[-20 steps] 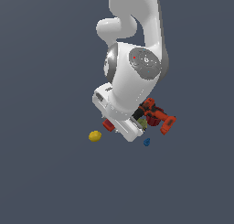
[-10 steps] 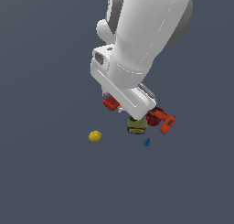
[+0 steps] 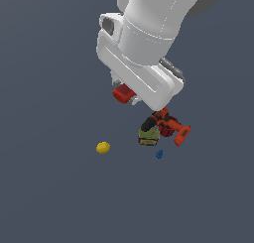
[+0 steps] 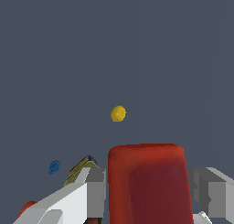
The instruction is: Pick up a designated object from a clutter of objects.
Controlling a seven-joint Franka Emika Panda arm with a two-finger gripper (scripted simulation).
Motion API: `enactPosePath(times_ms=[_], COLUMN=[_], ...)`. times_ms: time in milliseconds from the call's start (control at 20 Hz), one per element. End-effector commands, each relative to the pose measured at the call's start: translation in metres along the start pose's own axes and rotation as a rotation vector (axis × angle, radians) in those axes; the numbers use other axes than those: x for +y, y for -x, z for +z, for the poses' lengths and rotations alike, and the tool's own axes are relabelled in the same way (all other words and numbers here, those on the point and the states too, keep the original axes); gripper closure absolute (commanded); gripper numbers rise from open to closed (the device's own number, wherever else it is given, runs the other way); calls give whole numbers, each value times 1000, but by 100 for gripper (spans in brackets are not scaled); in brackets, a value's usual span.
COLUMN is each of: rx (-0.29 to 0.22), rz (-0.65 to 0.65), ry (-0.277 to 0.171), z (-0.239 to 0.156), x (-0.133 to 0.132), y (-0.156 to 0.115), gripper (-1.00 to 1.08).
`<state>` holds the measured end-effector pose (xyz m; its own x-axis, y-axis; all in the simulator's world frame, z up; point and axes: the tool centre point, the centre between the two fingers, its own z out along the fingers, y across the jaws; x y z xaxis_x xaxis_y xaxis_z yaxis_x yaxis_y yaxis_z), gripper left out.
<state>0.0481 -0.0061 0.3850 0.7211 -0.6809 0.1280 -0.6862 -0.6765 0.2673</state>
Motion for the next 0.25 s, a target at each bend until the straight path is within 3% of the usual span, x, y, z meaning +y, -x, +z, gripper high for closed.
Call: enactPosePath(times_ms=[0, 200], rx=[1, 2], rz=[0, 0], ry=[-2, -1], z=[-9, -14], x=[2, 3], y=[0, 0], gripper=[108, 108])
